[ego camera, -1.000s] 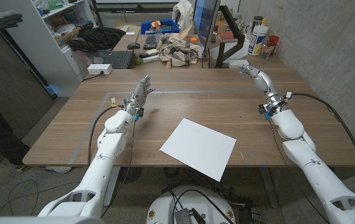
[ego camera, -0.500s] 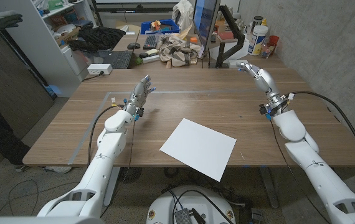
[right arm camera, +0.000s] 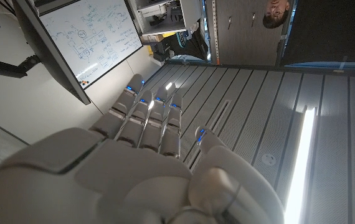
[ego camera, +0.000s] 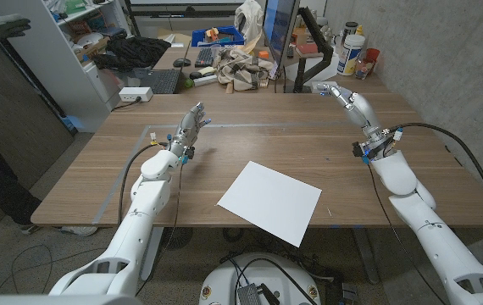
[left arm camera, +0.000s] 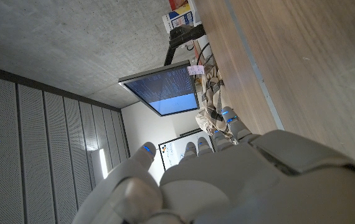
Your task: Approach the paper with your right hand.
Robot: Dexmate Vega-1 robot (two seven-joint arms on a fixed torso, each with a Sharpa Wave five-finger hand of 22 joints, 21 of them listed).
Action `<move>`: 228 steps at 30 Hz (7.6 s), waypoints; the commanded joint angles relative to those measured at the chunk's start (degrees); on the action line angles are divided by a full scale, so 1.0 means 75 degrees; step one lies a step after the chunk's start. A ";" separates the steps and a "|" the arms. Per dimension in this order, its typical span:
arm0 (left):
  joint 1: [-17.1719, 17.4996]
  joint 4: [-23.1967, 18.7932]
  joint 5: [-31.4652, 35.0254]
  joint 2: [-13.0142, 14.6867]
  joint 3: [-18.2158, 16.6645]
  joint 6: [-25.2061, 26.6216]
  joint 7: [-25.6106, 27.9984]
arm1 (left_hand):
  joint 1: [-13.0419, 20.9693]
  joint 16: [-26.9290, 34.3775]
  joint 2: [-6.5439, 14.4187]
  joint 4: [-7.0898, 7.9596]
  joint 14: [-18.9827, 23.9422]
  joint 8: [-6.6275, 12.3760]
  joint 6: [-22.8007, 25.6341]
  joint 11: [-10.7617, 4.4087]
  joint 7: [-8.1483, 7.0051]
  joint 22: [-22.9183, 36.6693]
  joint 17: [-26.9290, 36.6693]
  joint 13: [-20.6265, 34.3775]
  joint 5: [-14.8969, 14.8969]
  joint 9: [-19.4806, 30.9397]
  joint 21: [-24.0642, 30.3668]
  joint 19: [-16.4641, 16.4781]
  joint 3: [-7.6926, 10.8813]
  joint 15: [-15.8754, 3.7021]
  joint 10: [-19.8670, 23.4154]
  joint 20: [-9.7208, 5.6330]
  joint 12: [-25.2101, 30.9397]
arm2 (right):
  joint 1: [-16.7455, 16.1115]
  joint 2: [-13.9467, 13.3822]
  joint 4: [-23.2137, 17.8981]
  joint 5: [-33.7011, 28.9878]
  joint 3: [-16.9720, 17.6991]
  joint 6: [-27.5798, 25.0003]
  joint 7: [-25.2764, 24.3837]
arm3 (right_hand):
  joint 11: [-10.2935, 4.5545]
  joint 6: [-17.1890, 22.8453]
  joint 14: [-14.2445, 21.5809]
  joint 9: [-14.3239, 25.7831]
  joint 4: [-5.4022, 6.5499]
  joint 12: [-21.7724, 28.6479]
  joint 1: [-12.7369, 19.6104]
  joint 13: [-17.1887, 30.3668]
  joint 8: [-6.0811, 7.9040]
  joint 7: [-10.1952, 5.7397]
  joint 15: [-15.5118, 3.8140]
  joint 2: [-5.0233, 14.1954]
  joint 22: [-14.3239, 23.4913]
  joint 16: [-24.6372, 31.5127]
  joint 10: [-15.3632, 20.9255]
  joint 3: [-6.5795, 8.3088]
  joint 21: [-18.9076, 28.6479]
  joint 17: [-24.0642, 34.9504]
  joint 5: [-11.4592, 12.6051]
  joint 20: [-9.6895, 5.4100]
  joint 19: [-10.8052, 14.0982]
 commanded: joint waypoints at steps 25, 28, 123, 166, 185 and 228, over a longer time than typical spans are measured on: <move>0.0055 -0.0032 0.0037 0.0134 -0.0015 -0.0079 -0.0070 | -0.0095 0.0037 0.0518 -0.0010 -0.0630 0.0040 -0.0393 -0.0037 -0.0048 0.0032 0.0016 0.0017 0.0030 0.0043 -0.0055 -0.0964 0.0039 -0.0431 -0.0157 -0.0555 0.0030 | -0.0290 0.0391 -0.1222 -0.2448 0.0839 0.1307 -0.0342 | -0.0047 0.0056 0.0040 0.0019 -0.0060 -0.0038 0.0083 0.0005 -0.0048 -0.0010 -0.0374 -0.0041 0.0021 -0.0107 0.0042 0.0127 -0.0021 0.0009 0.0077 -0.0529 -0.0007; 0.0050 -0.0022 0.0033 0.0139 -0.0015 -0.0079 -0.0076 | -0.0095 0.0038 0.0517 -0.0011 -0.0627 0.0040 -0.0390 -0.0050 -0.0061 0.0032 0.0016 0.0017 0.0030 0.0043 -0.0059 -0.0959 0.0039 -0.0455 -0.0153 -0.0568 0.0031 | -0.0280 0.0415 -0.1270 -0.2571 0.0851 0.1387 -0.0359 | -0.0068 0.0068 0.0040 0.0020 -0.0066 -0.0046 0.0085 0.0005 -0.0049 -0.0009 -0.0387 -0.0044 0.0021 -0.0112 0.0036 0.0131 -0.0025 0.0009 0.0079 -0.0533 -0.0009; -0.0138 0.0660 -0.0031 0.0312 -0.0105 -0.0426 -0.0392 | -0.0089 0.0023 0.0503 -0.0017 -0.0628 0.0037 -0.0356 -0.0046 -0.0076 0.0037 0.0013 0.0016 0.0028 0.0044 -0.0217 -0.0912 0.0041 -0.0433 -0.0157 -0.0520 0.0014 | -0.0250 -0.1685 -0.2694 -0.6214 -0.1192 -0.0021 -0.3043 | -0.0086 0.0209 0.0058 0.0030 -0.0239 -0.0261 0.0154 0.0011 -0.0161 -0.0101 -0.0371 -0.0006 0.0025 -0.0180 0.0083 0.0396 -0.0251 0.0005 0.0089 -0.0344 -0.0291; -0.0004 0.0543 0.0050 0.0291 -0.0036 -0.0288 -0.0277 | -0.0084 0.0027 0.0552 -0.0006 -0.0624 0.0038 -0.0330 -0.0038 -0.0053 0.0043 0.0014 0.0016 0.0031 0.0045 -0.0268 -0.0896 0.0079 -0.0427 -0.0147 -0.0492 0.0019 | -0.0205 -0.2760 -0.2998 -0.6252 -0.2117 -0.1023 -0.3219 | -0.0132 0.0276 0.0067 0.0034 -0.0533 -0.0333 0.0426 0.0012 -0.0178 -0.0136 -0.0397 0.0042 0.0033 -0.0198 0.0105 0.0661 -0.0309 0.0000 0.0018 -0.0351 -0.0305; -0.0083 0.0717 0.0049 0.0324 -0.0079 -0.0332 -0.0336 | -0.0052 0.0022 0.0561 -0.0018 -0.0628 0.0034 -0.0333 -0.0028 -0.0047 0.0042 0.0010 0.0015 0.0029 0.0045 -0.0298 -0.0886 0.0123 -0.0406 -0.0149 -0.0473 0.0017 | -0.0079 -0.2809 -0.2913 -0.6275 -0.2432 -0.1163 -0.2834 | -0.0133 0.0285 0.0082 0.0036 -0.0592 -0.0343 0.0457 0.0013 -0.0183 -0.0131 -0.0394 0.0026 0.0037 -0.0193 0.0132 0.0709 -0.0324 0.0002 -0.0014 -0.0343 -0.0309; -0.0170 0.1008 -0.0019 0.0363 -0.0178 -0.0456 -0.0520 | -0.0059 0.0027 0.0547 -0.0005 -0.0611 0.0036 -0.0332 -0.0050 -0.0065 0.0048 0.0011 0.0015 0.0017 0.0046 -0.0356 -0.0880 0.0161 -0.0417 -0.0135 -0.0373 0.0019 | 0.0073 -0.2837 -0.2938 -0.6615 -0.2983 -0.1561 -0.2484 | -0.0077 0.0342 0.0171 0.0039 -0.0898 -0.0335 0.0686 0.0016 -0.0182 -0.0079 -0.0373 0.0004 0.0044 -0.0180 0.0291 0.0927 -0.0346 -0.0008 -0.0085 -0.0347 -0.0264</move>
